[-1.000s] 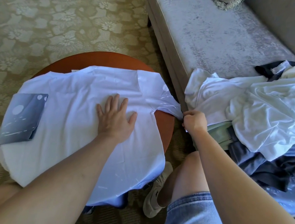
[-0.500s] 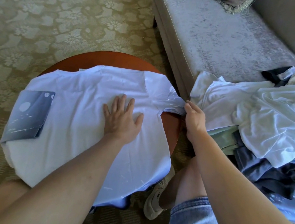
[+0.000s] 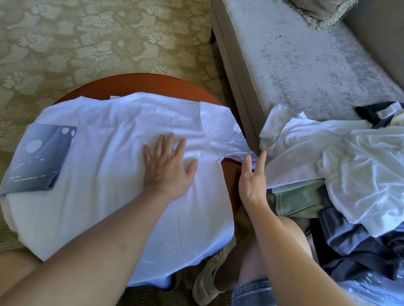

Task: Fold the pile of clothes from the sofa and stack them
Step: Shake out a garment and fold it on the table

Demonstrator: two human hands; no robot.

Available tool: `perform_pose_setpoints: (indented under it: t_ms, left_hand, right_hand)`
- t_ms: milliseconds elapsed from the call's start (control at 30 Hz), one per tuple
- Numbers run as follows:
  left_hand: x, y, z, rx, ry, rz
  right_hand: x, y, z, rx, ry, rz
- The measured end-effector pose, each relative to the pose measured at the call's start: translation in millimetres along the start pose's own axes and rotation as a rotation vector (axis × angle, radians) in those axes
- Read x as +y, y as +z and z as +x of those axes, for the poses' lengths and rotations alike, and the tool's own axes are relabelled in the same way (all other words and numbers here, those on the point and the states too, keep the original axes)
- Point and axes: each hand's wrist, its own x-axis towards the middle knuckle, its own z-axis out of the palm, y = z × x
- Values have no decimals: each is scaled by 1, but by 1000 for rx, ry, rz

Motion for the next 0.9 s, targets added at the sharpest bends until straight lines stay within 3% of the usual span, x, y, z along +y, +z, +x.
perform_pose_setpoints:
  t_ms: [133,300,367,433,500,567,633,733,900]
  left_hand:
    - [0,1,-1,9,9,1]
    - [-2,3,1,33,17,-6]
    - [-2,1,2,56,34,-96]
    - [-6,-8,0,156,27,-345]
    - [-22,-21,0,266,-57,-515]
    - [-52,-37,-2,312,-143,-416]
    - [-89,-50,-8,253,-220,-248]
    - [-138,-55,-25,99,-319,-56]
    - [-172,-52,-49,-135,-440,39]
  right_hand:
    - [-2,-5,25,-70,7,70]
    - [-25,-4,41,-7,-68,71]
    - [-41,6,31,56,-236,-102]
    - [-55,18,15,28,-546,-351]
    - [-57,38,1,-164,-760,-723]
    - [-46,58,-10,-354,-804,-1040]
    - [-37,71,-20,-423,-802,-1166]
    - [-36,78,-27,-393,-772,-1191]
    - [-39,74,-36,-418,-821,-1167]
